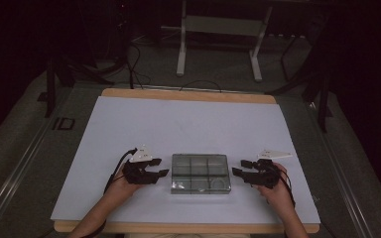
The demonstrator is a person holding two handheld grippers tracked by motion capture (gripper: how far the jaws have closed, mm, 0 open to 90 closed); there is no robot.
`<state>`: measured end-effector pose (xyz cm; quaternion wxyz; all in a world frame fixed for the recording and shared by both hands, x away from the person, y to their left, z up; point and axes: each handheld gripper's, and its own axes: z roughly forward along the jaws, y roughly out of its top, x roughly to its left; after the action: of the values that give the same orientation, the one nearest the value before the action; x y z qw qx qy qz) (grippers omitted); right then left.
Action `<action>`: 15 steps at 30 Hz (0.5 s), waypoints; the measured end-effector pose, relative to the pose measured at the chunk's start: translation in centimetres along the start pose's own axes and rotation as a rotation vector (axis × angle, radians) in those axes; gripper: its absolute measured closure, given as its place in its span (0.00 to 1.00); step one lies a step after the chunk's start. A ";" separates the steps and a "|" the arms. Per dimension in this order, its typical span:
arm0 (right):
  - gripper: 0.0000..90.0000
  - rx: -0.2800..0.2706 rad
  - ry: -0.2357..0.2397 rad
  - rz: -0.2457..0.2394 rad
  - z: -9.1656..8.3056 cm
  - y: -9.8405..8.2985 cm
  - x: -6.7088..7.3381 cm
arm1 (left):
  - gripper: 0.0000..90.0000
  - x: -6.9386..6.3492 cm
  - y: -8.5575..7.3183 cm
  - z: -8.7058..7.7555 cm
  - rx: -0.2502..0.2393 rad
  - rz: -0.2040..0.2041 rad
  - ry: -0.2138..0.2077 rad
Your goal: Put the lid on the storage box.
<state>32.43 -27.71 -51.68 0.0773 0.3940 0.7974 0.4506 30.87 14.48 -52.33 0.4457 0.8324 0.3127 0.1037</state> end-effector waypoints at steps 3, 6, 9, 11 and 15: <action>0.41 -0.011 -0.003 -0.002 -0.1 0.1 -0.1 | 0.44 0.1 -0.1 -0.1 -0.013 -0.020 -0.028; 0.33 -0.023 -0.005 -0.010 -0.3 0.2 -0.2 | 0.38 0.3 -0.2 -0.3 -0.020 -0.030 -0.061; 0.26 -0.033 0.011 -0.028 -0.5 0.3 -0.3 | 0.26 0.5 -0.4 -0.4 -0.027 -0.026 -0.101; 0.22 -0.039 0.019 -0.032 -0.6 0.4 -0.4 | 0.23 0.5 -0.5 -0.4 -0.031 -0.035 -0.095; 0.20 -0.042 0.007 -0.045 -0.6 0.3 -0.6 | 0.12 0.8 -0.7 -0.5 -0.047 -0.038 -0.081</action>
<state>32.68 -28.44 -51.26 0.0928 0.3728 0.7965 0.4668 30.94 15.60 -52.66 0.4795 0.8190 0.3076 0.0686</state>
